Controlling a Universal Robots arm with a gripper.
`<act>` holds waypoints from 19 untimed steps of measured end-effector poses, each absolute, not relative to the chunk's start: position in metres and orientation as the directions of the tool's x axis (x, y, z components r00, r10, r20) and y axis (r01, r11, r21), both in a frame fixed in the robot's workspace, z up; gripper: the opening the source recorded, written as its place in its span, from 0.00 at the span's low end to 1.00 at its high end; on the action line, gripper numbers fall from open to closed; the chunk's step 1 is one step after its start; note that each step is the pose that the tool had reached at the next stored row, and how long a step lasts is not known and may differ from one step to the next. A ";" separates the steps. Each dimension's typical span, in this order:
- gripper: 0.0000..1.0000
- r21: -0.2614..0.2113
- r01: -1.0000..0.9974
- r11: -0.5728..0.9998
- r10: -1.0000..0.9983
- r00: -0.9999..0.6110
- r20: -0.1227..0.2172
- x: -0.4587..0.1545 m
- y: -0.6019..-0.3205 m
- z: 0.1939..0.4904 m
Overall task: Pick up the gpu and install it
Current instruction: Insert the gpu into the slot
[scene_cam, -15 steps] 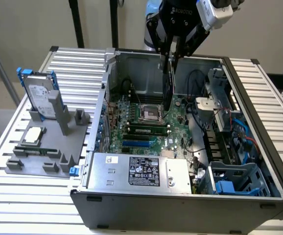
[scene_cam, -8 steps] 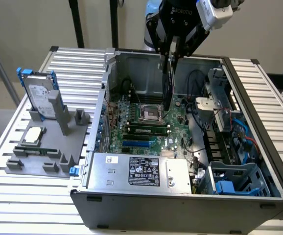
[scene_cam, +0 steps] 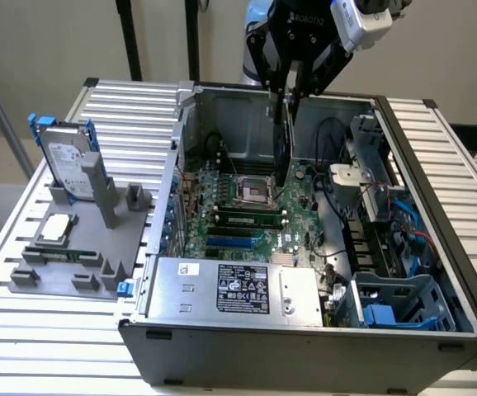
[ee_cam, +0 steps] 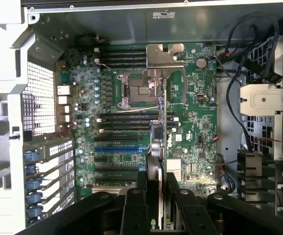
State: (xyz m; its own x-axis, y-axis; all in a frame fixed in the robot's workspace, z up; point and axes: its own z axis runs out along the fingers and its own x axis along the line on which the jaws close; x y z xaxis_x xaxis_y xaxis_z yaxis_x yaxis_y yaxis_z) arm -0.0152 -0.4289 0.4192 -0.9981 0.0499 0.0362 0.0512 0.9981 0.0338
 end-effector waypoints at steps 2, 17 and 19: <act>0.27 0.034 0.051 0.998 0.050 -0.998 0.036 -0.015 -0.429 0.419; 0.27 0.034 -0.198 0.980 -0.199 -0.979 0.036 -0.015 -0.429 0.419; 0.27 0.034 -0.234 0.972 -0.235 -0.971 0.036 -0.015 -0.429 0.418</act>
State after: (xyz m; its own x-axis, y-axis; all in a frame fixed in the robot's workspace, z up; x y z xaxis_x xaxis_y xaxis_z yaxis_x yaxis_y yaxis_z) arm -0.0150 -0.4289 0.4182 -0.9713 -0.2351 0.0363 -0.2339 0.9717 0.0342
